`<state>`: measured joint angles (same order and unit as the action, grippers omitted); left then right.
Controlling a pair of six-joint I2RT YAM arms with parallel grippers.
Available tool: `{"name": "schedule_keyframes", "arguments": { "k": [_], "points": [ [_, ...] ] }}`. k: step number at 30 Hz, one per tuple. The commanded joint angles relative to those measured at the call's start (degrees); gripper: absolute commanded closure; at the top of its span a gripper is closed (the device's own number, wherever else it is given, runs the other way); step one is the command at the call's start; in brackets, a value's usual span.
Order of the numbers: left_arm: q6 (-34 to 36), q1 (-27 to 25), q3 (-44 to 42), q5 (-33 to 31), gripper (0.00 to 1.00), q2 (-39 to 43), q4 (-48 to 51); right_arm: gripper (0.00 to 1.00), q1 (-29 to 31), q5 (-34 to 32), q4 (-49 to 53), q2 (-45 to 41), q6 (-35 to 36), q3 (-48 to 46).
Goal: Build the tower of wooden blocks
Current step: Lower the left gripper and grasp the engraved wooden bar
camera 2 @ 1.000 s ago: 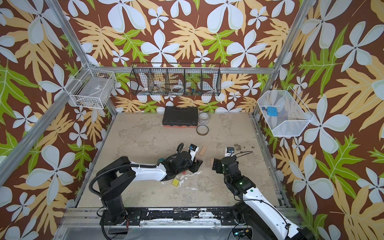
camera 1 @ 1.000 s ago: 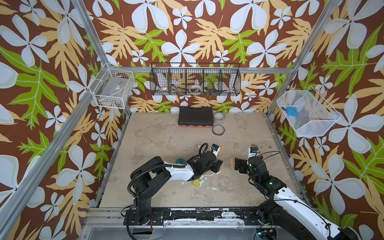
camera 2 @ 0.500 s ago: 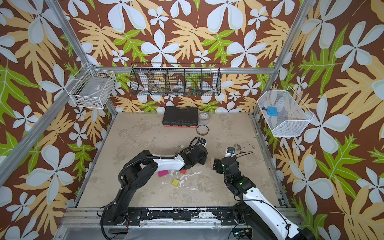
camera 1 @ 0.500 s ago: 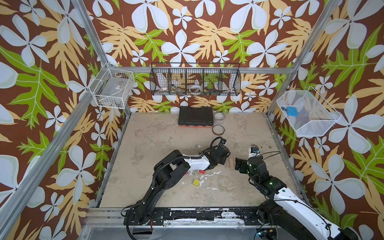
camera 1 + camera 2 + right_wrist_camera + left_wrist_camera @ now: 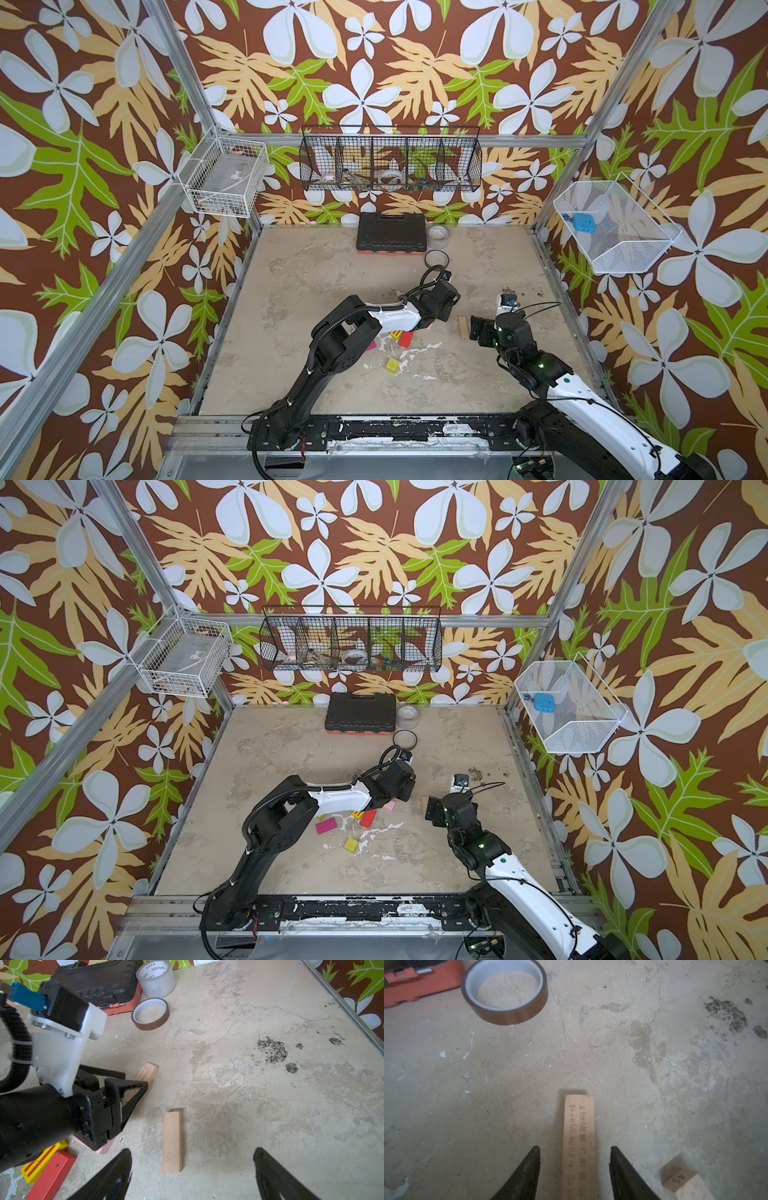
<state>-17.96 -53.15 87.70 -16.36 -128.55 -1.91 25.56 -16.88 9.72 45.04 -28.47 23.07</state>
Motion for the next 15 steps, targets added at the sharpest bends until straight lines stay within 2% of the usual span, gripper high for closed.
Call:
{"name": "schedule_keyframes", "arguments": {
  "k": [1, 3, 7, 10, 15],
  "points": [
    [0.5, 0.0, 1.4, 0.5, 0.44, -1.4, 1.5, 0.09, 0.0, -0.1, 0.4, 0.5, 0.0, 0.7],
    [0.7, 0.0, 2.4, 0.4, 0.45, -2.2, 2.5, 0.09, 0.1, -0.5, 0.6, 0.4, -0.1, 0.7],
    [0.4, 0.1, 2.5, 1.1, 0.53, -2.2, 3.1, 0.09, 0.0, -0.5, 0.3, 0.2, 0.0, 0.5],
    [-0.4, 0.0, 2.5, 1.5, 0.64, -2.2, 3.9, 0.09, 0.0, -0.2, 0.4, 0.6, 0.1, 0.6],
    [-4.7, -0.4, -0.8, 1.7, 0.70, 0.4, 5.0, 0.09, 0.1, -0.6, 0.5, 0.7, 0.0, 0.7]
  ]
}}
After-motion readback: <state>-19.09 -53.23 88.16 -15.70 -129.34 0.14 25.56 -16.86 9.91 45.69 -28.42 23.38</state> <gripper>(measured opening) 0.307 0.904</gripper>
